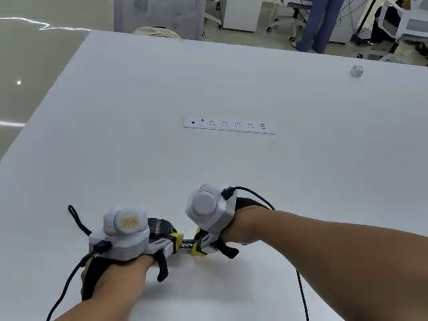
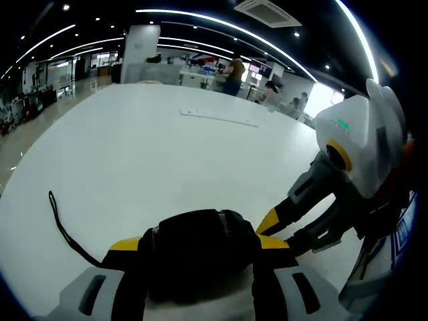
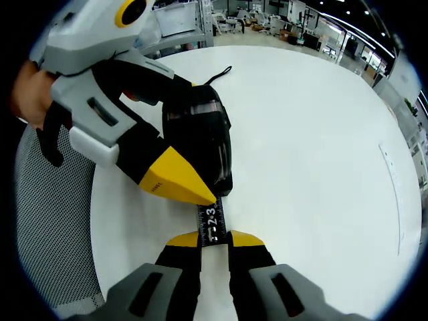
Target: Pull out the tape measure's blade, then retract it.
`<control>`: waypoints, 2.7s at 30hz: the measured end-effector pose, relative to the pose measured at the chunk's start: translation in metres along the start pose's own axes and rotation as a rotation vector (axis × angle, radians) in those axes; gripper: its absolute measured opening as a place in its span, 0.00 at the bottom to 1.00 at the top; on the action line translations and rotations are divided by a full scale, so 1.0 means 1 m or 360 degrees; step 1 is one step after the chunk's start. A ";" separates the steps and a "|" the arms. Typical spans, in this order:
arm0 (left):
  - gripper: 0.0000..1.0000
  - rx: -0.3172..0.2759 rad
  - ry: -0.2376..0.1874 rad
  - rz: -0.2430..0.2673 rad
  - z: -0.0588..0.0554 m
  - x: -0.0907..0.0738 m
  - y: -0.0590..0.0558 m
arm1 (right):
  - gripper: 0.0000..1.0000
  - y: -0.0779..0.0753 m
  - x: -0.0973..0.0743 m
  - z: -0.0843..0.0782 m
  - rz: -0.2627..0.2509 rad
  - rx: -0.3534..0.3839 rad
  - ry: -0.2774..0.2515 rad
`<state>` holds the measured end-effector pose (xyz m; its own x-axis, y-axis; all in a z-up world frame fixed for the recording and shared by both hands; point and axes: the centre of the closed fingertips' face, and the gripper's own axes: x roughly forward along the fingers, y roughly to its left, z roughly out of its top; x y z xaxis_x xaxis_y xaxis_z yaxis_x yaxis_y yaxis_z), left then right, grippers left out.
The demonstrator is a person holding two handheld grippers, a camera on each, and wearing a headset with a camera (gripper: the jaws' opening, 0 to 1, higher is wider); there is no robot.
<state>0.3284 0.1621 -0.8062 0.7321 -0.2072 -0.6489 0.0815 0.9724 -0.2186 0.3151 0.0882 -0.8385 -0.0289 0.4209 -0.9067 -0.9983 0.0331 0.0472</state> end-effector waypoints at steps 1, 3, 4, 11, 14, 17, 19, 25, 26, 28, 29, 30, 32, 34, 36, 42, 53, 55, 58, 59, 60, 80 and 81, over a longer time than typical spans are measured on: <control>0.61 0.0000 0.0001 0.0000 0.000 0.000 0.000 | 0.15 0.000 0.000 0.000 0.0000 0.0000 -0.0002; 0.61 -0.0001 0.0002 -0.0002 0.000 0.000 0.000 | 0.15 0.000 0.001 0.002 0.0003 0.0001 -0.0008; 0.61 -0.0001 0.0003 -0.0002 0.000 0.000 0.000 | 0.15 0.000 0.001 0.002 0.0004 0.0000 -0.0011; 0.61 -0.0002 0.0007 -0.0001 0.000 0.000 0.000 | 0.15 0.000 0.002 0.005 0.0008 0.0005 -0.0023; 0.61 -0.0002 0.0007 -0.0002 0.000 0.001 0.001 | 0.15 0.000 0.003 0.006 0.0008 0.0004 -0.0028; 0.61 -0.0005 0.0009 -0.0004 0.000 0.001 0.001 | 0.15 0.001 0.003 0.008 0.0007 -0.0006 -0.0035; 0.61 -0.0005 0.0011 -0.0006 0.000 0.001 0.001 | 0.15 0.001 0.003 0.009 0.0008 -0.0007 -0.0043; 0.61 -0.0007 0.0011 -0.0007 0.000 0.001 0.001 | 0.15 0.001 0.005 0.011 0.0008 -0.0007 -0.0055; 0.61 -0.0008 0.0010 -0.0007 0.000 0.001 0.001 | 0.15 0.002 0.005 0.012 0.0010 -0.0008 -0.0056; 0.61 -0.0008 0.0009 -0.0008 0.000 0.001 0.001 | 0.15 0.002 0.005 0.012 0.0009 -0.0011 -0.0061; 0.61 -0.0007 0.0009 -0.0007 0.000 0.001 0.001 | 0.15 0.002 0.005 0.013 0.0009 -0.0016 -0.0064; 0.61 -0.0007 0.0009 -0.0007 0.000 0.001 0.001 | 0.15 0.002 0.005 0.013 0.0009 -0.0023 -0.0067; 0.61 -0.0006 0.0008 -0.0007 0.000 0.001 0.001 | 0.15 0.003 0.005 0.014 0.0010 -0.0036 -0.0074; 0.61 -0.0006 0.0010 -0.0008 -0.001 0.001 0.001 | 0.16 0.003 0.005 0.014 0.0029 -0.0029 -0.0086; 0.61 -0.0007 0.0014 -0.0009 -0.001 0.001 0.000 | 0.17 0.004 0.003 0.013 0.0065 -0.0039 -0.0099; 0.61 -0.0009 0.0012 -0.0012 -0.001 0.001 0.001 | 0.19 0.006 0.002 0.010 0.0065 -0.0196 -0.0088; 0.61 -0.0020 0.0013 -0.0026 -0.001 0.001 0.001 | 0.14 0.003 0.006 0.014 0.0062 -0.0166 -0.0100; 0.61 -0.0021 0.0018 -0.0030 -0.001 0.001 0.002 | 0.14 0.003 0.007 0.016 0.0064 -0.0163 -0.0117; 0.61 -0.0022 0.0018 -0.0034 -0.001 0.001 0.002 | 0.14 0.005 0.006 0.018 0.0065 -0.0157 -0.0128; 0.61 -0.0024 0.0019 -0.0035 0.000 0.001 0.002 | 0.14 0.004 0.007 0.019 0.0066 -0.0158 -0.0130; 0.61 -0.0025 0.0019 -0.0036 0.000 0.001 0.002 | 0.14 0.004 0.007 0.020 0.0067 -0.0158 -0.0132; 0.61 -0.0037 0.0018 -0.0066 -0.001 -0.001 0.000 | 0.14 0.006 0.010 0.026 0.0076 -0.0136 -0.0190; 0.61 -0.0038 0.0017 -0.0067 -0.002 -0.001 0.000 | 0.14 0.006 0.011 0.026 0.0076 -0.0134 -0.0195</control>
<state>0.3263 0.1623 -0.8064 0.7211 -0.2489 -0.6466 0.0958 0.9601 -0.2628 0.3104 0.1168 -0.8367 -0.0753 0.5279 -0.8460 -0.9968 -0.0634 0.0492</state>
